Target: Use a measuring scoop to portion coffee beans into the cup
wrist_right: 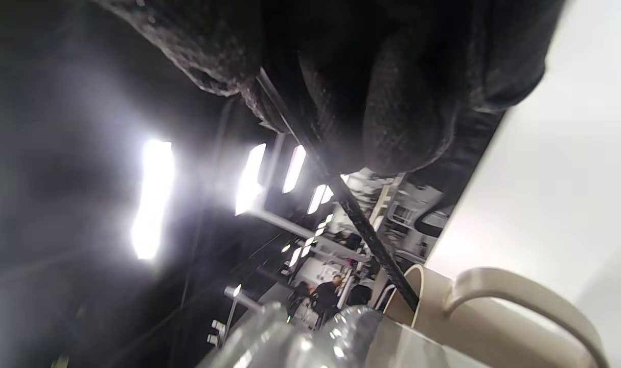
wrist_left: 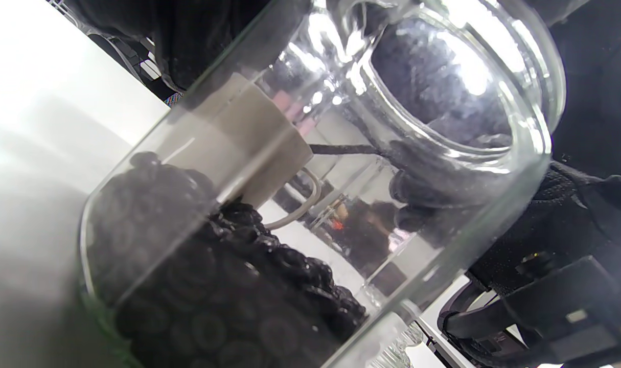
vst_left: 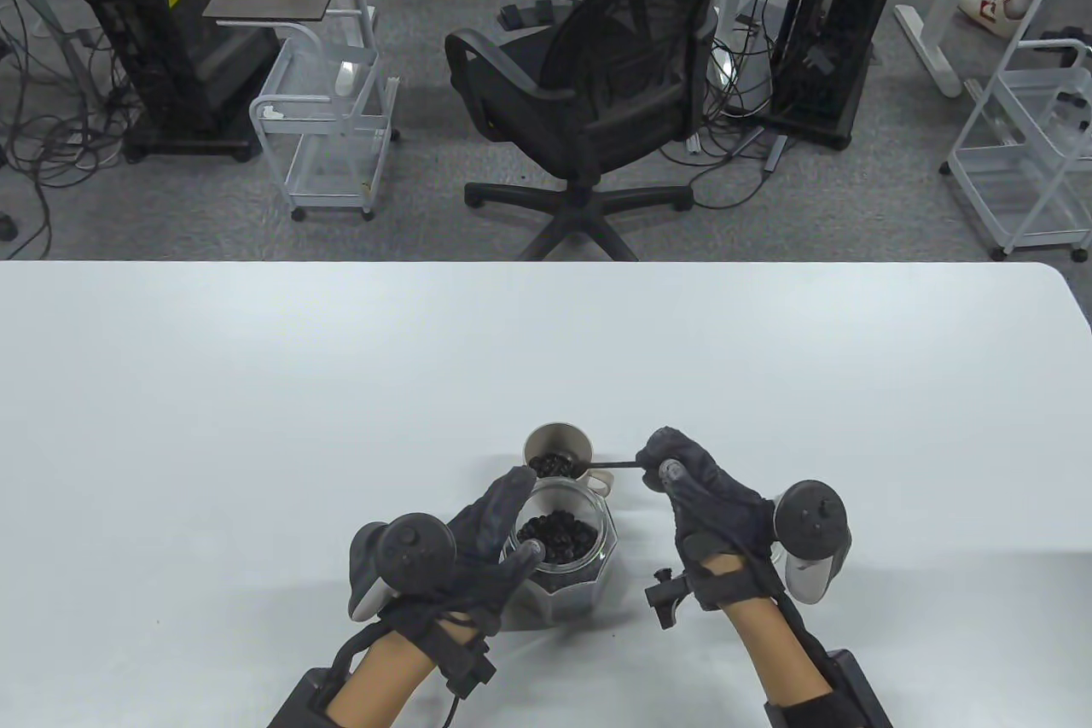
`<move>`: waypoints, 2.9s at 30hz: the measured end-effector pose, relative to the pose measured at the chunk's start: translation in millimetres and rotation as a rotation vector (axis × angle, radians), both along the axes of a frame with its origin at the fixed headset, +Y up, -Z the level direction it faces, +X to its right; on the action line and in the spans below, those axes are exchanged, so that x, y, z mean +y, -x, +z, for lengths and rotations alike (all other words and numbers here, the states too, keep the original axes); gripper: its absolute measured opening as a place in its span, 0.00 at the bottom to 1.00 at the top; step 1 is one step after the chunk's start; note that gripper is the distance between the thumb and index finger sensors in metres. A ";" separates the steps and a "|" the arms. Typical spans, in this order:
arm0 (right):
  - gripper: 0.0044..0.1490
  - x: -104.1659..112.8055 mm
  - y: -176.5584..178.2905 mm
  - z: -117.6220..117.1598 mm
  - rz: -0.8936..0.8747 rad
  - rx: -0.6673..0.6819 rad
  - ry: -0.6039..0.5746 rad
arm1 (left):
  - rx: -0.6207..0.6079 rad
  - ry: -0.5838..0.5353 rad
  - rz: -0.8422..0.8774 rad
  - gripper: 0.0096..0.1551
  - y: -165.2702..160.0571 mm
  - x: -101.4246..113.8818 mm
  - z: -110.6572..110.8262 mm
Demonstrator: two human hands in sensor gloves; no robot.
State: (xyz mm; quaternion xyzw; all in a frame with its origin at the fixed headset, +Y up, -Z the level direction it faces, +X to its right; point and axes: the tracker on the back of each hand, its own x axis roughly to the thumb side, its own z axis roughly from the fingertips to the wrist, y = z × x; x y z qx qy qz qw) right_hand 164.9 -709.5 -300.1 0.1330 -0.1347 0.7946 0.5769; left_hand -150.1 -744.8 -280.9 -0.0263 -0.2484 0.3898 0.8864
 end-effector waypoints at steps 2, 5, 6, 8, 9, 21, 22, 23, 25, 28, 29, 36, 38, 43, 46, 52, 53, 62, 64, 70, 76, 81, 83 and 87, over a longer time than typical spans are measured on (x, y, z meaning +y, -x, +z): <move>0.28 8.4 7.2 2.8 0.124 0.065 -0.096 | 0.000 -0.001 -0.001 0.53 0.0 0.0 0.1; 0.27 14.0 15.9 7.2 0.234 0.106 -0.174 | 0.000 -0.001 -0.001 0.53 0.0 0.0 0.1; 0.28 15.3 18.8 8.9 0.265 0.111 -0.195 | 0.000 -0.001 -0.001 0.53 0.0 0.0 0.0; 0.27 16.3 22.7 10.9 0.297 0.116 -0.218 | 0.000 -0.001 -0.001 0.53 0.0 0.0 0.1; 0.27 16.6 24.1 11.7 0.306 0.116 -0.226 | 0.000 -0.001 -0.001 0.53 0.0 -0.1 0.1; 0.27 13.7 12.8 9.1 0.129 0.036 -0.171 | 0.000 -0.001 -0.001 0.53 -0.1 0.0 0.1; 0.27 12.6 9.7 8.3 0.081 0.017 -0.147 | 0.001 0.000 0.000 0.53 -0.3 0.0 0.3; 0.27 10.8 5.1 7.2 0.015 -0.006 -0.114 | 0.001 0.000 0.000 0.53 -0.4 0.0 0.3; 0.27 7.3 -2.9 5.3 -0.099 -0.046 -0.061 | 0.001 0.000 0.000 0.53 -0.4 -0.1 0.3; 0.27 -0.1 -14.7 3.0 -0.248 -0.117 0.026 | 0.001 0.000 0.000 0.53 -0.3 -0.1 0.2; 0.27 -1.9 -17.3 2.4 -0.273 -0.127 0.044 | 0.001 0.001 0.001 0.53 -0.3 -0.1 0.2; 0.28 -17.9 -32.7 0.0 -0.514 -0.190 0.208 | 0.000 0.002 0.002 0.53 -0.3 -0.3 0.2; 0.27 -22.8 -35.8 0.6 -0.579 -0.217 0.260 | 0.000 0.002 0.002 0.53 -0.2 -0.3 0.3; 0.28 -30.9 -40.6 1.1 -0.728 -0.212 0.345 | 0.000 0.002 0.003 0.53 -0.1 -0.4 0.3; 0.28 -31.6 -42.2 0.9 -0.783 -0.184 0.370 | 0.000 0.002 0.003 0.53 -0.1 -0.3 0.3; 0.27 -24.9 -41.0 2.1 -0.832 -0.125 0.368 | 0.000 0.002 0.004 0.53 -0.1 -0.4 0.3; 0.27 -22.5 -40.3 2.3 -0.826 -0.111 0.359 | 0.000 0.002 0.003 0.53 -0.1 -0.4 0.3; 0.25 13.2 -32.3 9.1 -0.510 -0.094 0.115 | -0.001 0.003 0.002 0.53 -0.1 -0.4 0.1; 0.25 25.7 -27.6 13.6 -0.381 -0.098 0.020 | -0.001 0.003 0.002 0.53 0.0 -0.4 0.1; 0.25 51.9 -0.9 29.4 -0.066 -0.059 -0.195 | -0.001 0.003 0.001 0.53 0.0 -0.4 0.1; 0.24 60.4 25.0 40.9 0.159 0.006 -0.319 | 0.000 0.003 0.002 0.53 -0.1 -0.4 0.2; 0.24 57.6 39.5 43.8 0.257 0.065 -0.354 | -0.001 0.003 0.001 0.53 -0.1 -0.5 0.2; 0.24 54.9 43.1 43.5 0.279 0.079 -0.355 | -0.001 0.002 -0.001 0.53 0.0 -0.4 0.1; 0.24 47.2 49.5 41.5 0.293 0.113 -0.338 | -0.001 0.001 -0.002 0.53 0.1 -0.3 0.1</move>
